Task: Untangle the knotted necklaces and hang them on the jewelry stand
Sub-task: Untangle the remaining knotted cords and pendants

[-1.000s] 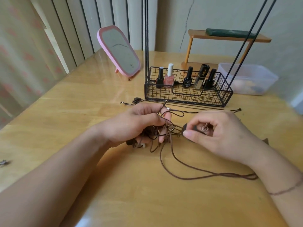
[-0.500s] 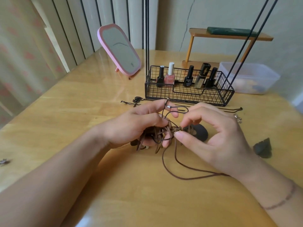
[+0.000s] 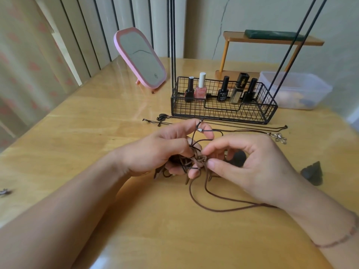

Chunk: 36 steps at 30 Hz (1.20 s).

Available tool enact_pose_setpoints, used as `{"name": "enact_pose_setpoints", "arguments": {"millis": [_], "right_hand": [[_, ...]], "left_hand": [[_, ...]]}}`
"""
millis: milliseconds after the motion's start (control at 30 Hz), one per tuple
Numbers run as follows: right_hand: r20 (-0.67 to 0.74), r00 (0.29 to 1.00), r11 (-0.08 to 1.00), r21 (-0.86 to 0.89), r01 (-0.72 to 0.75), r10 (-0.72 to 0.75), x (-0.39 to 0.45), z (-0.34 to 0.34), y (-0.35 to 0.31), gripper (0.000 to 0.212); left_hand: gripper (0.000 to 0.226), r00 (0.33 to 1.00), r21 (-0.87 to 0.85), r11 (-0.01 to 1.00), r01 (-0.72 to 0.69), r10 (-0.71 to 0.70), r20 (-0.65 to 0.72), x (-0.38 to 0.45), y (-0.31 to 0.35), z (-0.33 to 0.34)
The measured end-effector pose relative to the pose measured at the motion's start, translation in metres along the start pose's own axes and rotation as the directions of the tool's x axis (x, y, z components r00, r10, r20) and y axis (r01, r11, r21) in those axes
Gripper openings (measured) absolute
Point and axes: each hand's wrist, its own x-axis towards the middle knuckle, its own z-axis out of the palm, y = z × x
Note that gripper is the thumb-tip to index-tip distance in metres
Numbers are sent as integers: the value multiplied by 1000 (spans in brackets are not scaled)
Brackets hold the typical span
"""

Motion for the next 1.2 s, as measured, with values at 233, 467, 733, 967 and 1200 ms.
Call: {"name": "enact_pose_setpoints", "arguments": {"millis": [233,467,733,967,1200], "right_hand": [[-63,997,953,-303,27,-48,0,3,5,13],[-93,977,904,-405,138,-190,1,6,3,8],[-93,995,961,-277,5,-32,0,1,-4,5],[-238,970,925,-379,-42,-53,0,0,0,3],[-405,883,824,-565,-39,-237,3,-14,8,16]], "left_hand": [[27,1000,19,1000,16,-15,-20,1,-1,2],[21,1000,69,998,6,-5,-21,2,-3,5],[14,1000,183,983,13,-9,-26,0,0,4],[23,998,191,981,22,-11,-63,1,2,5],[30,996,249,967,44,-24,-82,-1,-1,2]]}}
